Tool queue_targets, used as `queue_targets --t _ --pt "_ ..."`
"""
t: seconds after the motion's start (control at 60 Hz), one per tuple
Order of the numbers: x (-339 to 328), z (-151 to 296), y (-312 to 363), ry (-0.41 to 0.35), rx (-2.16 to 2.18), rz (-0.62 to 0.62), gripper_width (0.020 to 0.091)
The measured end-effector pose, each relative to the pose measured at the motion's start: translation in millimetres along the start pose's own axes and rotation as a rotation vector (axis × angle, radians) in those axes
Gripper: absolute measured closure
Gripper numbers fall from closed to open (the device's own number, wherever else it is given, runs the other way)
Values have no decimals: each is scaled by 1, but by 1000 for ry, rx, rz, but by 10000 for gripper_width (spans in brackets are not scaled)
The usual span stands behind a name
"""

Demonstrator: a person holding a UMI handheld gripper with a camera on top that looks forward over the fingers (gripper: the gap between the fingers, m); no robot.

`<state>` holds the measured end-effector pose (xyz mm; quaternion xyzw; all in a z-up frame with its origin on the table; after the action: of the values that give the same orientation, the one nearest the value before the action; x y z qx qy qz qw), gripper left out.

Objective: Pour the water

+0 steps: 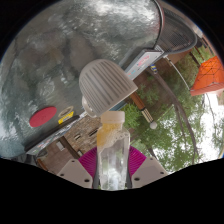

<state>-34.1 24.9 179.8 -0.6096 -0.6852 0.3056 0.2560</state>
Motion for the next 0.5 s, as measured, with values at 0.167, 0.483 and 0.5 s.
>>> queue_targets --t 0.167,0.483,0.5 --pt "-6 -6 -12 -12 161 -49 715" --pt "-10 -87 -24 159 1655 -167 716" --pt "-5 -89 -20 159 1747 -153 716"
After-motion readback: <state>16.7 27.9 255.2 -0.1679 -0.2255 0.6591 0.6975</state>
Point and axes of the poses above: the point between the fingertips, and its own axes, seen from behind it with the camera up: y to the left, z up, x forward, the way the camera looks, the point moved 5 cm from there along -x, backward, against the way the camera looks, and after that the axes turned 11 degrees about x, right-handed, at the moved point
